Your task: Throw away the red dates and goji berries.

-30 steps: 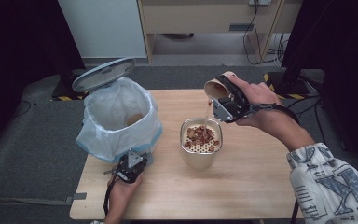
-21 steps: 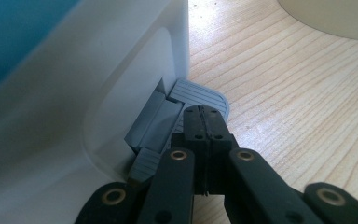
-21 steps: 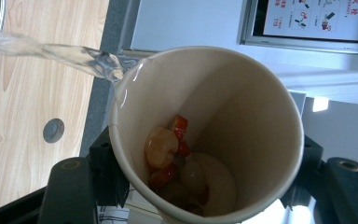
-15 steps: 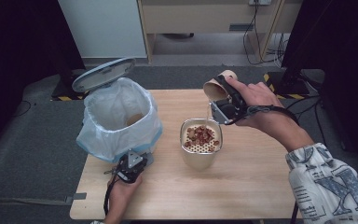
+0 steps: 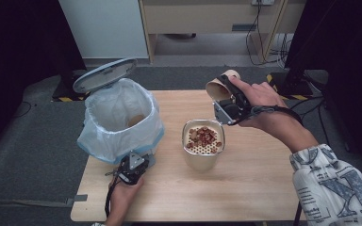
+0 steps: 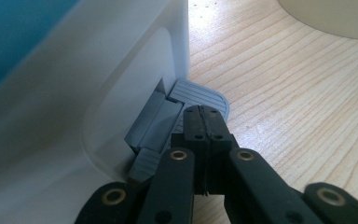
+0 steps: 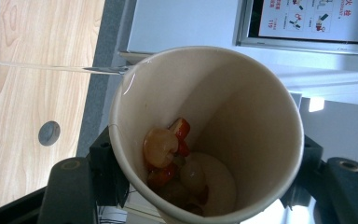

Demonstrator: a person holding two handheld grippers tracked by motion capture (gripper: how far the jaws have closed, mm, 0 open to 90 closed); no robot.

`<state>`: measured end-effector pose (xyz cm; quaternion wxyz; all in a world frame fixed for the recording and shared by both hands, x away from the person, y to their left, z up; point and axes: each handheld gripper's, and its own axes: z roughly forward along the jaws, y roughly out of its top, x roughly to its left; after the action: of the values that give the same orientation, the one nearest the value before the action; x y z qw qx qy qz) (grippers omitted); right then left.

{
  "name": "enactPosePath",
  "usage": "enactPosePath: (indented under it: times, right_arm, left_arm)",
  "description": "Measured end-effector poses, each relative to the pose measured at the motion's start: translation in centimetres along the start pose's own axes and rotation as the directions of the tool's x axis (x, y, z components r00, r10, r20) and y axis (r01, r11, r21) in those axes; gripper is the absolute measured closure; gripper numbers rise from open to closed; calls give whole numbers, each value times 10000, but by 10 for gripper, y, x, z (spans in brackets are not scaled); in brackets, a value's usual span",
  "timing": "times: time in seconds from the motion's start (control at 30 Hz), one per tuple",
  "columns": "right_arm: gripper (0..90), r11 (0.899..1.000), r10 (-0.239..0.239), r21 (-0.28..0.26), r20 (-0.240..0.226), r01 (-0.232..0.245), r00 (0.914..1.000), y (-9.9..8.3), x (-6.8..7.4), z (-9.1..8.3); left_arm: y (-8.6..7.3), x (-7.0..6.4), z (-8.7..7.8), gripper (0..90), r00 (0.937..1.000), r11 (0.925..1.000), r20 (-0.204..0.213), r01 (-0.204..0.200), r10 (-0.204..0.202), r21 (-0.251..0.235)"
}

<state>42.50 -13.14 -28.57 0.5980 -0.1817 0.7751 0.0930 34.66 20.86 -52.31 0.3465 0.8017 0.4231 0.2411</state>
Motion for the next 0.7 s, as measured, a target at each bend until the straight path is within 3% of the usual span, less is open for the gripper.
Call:
enactPosePath:
  times: [0.2, 0.7]
  right_arm:
    - [335, 9999, -165, 33, 102, 165, 9998, 1, -1, -1]
    - [335, 10000, -16, 28, 178, 15, 9998, -3, -6, -3]
  left_arm:
    - [0, 0, 0, 896, 10000, 10000, -1, -3, 3, 1]
    - [0, 0, 0, 897, 10000, 10000, 6, 13, -13, 15]
